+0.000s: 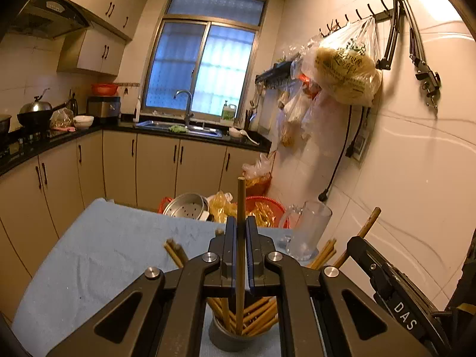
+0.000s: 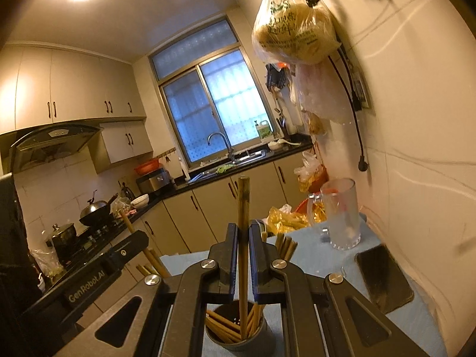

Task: Organize utensils
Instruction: 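Lower both held chopsticks into the grey cup, then open both tools and withdraw them from the grey cup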

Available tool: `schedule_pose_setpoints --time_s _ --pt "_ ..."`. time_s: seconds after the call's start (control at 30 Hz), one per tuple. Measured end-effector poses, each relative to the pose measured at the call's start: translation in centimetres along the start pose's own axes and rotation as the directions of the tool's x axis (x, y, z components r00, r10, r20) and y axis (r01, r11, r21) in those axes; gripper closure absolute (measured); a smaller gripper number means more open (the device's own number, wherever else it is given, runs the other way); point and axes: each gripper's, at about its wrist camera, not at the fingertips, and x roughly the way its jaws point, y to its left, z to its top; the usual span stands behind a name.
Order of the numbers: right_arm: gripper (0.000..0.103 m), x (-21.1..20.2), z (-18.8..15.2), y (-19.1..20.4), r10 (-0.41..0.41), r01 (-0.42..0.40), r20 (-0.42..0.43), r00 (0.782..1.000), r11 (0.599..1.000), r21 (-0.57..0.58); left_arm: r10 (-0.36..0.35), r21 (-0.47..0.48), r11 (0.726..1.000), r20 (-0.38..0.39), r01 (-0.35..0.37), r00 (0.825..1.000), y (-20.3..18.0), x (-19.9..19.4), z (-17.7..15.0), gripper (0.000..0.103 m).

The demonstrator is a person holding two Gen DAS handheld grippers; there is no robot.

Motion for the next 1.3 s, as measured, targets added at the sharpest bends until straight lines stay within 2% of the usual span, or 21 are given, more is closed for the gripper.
schedule_pose_setpoints --time_s 0.17,0.43,0.87,0.93,1.07,1.17,1.3 --pt "0.094 0.5 -0.7 -0.7 0.000 0.000 -0.033 0.999 1.000 0.021 0.027 0.017 1.000 -0.060 -0.026 0.998 0.1 0.5 -1.0 0.097" --pt "0.094 1.5 -1.6 -1.7 0.004 0.000 -0.088 0.996 0.999 0.050 0.050 0.005 0.999 -0.101 -0.050 0.994 0.7 0.4 -2.1 0.096" --pt "0.091 1.0 -2.1 -2.1 0.049 -0.036 -0.118 0.992 0.994 0.106 0.084 0.011 0.997 -0.146 -0.083 0.986 1.2 -0.4 -2.5 0.094" --pt "0.087 0.4 -2.0 -2.2 0.056 -0.042 -0.120 0.991 0.992 0.116 0.084 0.005 0.996 -0.148 -0.085 0.985 1.3 -1.0 -2.6 0.089" --pt "0.083 -1.2 -1.8 -1.9 0.070 -0.055 -0.126 0.990 0.992 0.115 0.115 -0.005 0.993 -0.132 -0.117 0.984 1.7 -2.9 -2.7 0.057" --pt "0.074 -3.1 -2.1 -1.8 0.071 -0.056 -0.131 0.989 0.992 0.115 0.137 0.000 0.990 -0.122 -0.138 0.983 2.1 -5.0 -2.9 0.054" --pt "0.065 -6.4 -2.8 -1.4 0.088 -0.071 -0.152 0.984 0.991 0.112 0.193 0.029 0.981 -0.136 -0.191 0.972 2.9 -8.8 -3.6 0.044"
